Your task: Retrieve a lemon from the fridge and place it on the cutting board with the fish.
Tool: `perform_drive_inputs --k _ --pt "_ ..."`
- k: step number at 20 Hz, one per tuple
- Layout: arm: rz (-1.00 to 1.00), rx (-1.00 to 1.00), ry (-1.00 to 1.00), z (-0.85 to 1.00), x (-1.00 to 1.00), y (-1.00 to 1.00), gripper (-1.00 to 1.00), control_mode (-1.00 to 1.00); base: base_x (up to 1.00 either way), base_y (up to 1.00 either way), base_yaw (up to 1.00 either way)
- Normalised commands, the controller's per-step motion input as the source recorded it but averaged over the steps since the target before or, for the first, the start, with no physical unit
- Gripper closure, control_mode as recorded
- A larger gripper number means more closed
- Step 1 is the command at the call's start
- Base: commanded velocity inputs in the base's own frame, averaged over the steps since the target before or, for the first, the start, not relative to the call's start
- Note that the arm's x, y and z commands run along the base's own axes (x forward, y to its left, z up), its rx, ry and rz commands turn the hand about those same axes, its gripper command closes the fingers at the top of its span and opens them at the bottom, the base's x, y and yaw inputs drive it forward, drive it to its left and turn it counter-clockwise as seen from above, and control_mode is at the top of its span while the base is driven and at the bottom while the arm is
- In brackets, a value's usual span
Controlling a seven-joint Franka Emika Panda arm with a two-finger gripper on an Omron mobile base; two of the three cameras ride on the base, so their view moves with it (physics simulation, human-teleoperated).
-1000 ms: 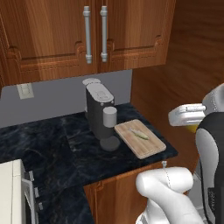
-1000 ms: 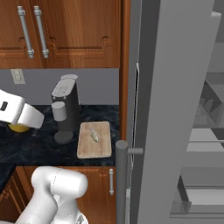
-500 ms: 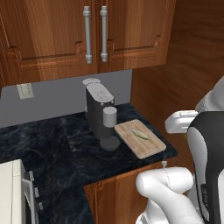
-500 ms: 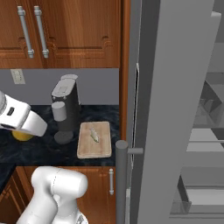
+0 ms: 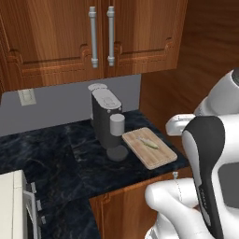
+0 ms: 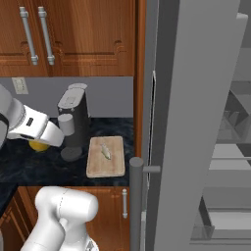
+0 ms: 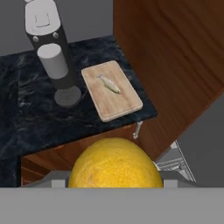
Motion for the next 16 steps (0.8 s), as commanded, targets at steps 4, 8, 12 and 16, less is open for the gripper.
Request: perform_drive_inputs --k 4,8,12,16 --pt "0.00 0.04 0.00 -0.10 0.16 -0.01 1.00 -1.00 0.00 0.00 0.00" --pt "0.00 0.01 0.00 -0.22 0.00 0.00 1.00 -1.00 0.00 0.00 0.00" --pt "0.00 0.00 0.00 -0.26 0.08 0.00 1.00 -1.00 0.00 0.00 0.00" --pt "0.00 0.00 0.00 -0.26 0.23 0.00 1.00 -1.00 0.00 0.00 0.00"
